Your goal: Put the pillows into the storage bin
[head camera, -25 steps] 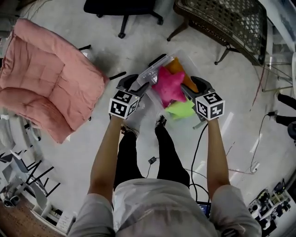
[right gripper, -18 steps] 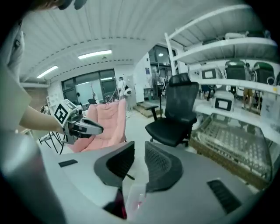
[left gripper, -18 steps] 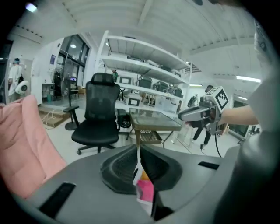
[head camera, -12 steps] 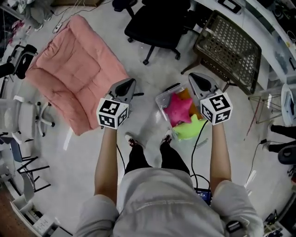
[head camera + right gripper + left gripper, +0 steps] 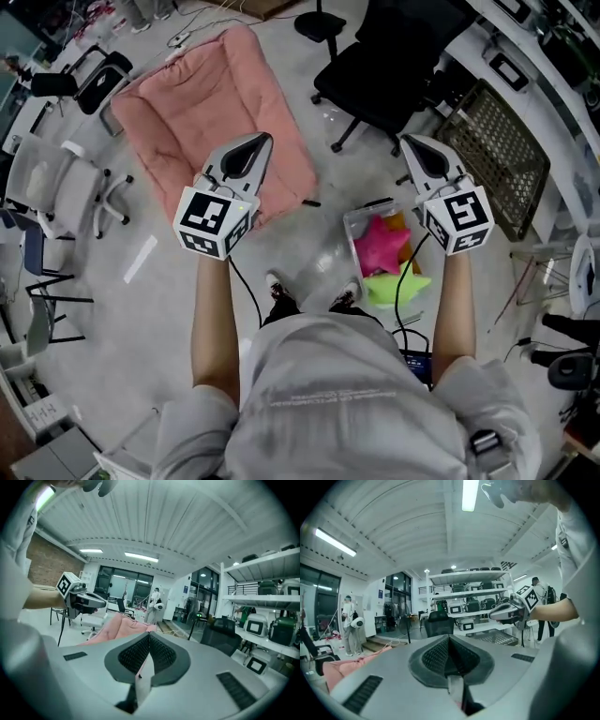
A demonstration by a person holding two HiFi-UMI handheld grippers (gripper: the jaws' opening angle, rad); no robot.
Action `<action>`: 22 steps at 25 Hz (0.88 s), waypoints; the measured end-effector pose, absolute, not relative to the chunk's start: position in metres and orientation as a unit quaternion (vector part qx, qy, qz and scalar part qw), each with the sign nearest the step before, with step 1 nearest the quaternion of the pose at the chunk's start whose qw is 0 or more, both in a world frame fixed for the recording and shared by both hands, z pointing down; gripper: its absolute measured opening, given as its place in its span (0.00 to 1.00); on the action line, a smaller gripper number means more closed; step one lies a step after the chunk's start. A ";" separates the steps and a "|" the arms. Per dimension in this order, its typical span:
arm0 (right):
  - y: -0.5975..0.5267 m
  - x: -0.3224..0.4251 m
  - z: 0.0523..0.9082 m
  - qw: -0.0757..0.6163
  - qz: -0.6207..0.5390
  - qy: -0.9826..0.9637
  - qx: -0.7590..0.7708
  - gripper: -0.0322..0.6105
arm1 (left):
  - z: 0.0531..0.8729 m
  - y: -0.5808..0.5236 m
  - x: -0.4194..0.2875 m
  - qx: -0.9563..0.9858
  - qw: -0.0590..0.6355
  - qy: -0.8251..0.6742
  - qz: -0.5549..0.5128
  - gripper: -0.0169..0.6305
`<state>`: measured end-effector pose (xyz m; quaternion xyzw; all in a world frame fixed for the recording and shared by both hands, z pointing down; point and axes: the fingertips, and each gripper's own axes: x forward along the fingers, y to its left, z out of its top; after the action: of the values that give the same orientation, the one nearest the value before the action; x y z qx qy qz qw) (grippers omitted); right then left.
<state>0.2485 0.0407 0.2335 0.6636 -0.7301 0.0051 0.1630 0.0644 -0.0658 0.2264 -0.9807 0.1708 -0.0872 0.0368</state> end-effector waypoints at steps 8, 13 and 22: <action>0.008 0.207 0.182 0.155 -0.057 -0.755 0.634 0.09 | 0.182 -0.084 0.008 -0.966 0.052 0.247 -0.053 0.05; 0.001 0.197 0.168 0.153 -0.076 -0.760 0.627 0.09 | 0.167 -0.087 -0.001 -0.959 0.079 0.268 -0.047 0.05; -0.005 0.195 0.164 0.157 -0.084 -0.762 0.623 0.09 | 0.158 -0.087 0.008 -0.960 0.095 0.260 -0.048 0.05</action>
<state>0.1950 -0.0055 0.1640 0.6229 -0.7618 -0.0836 0.1571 0.0083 -0.0866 0.1584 -0.9597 0.2601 -0.0476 0.0954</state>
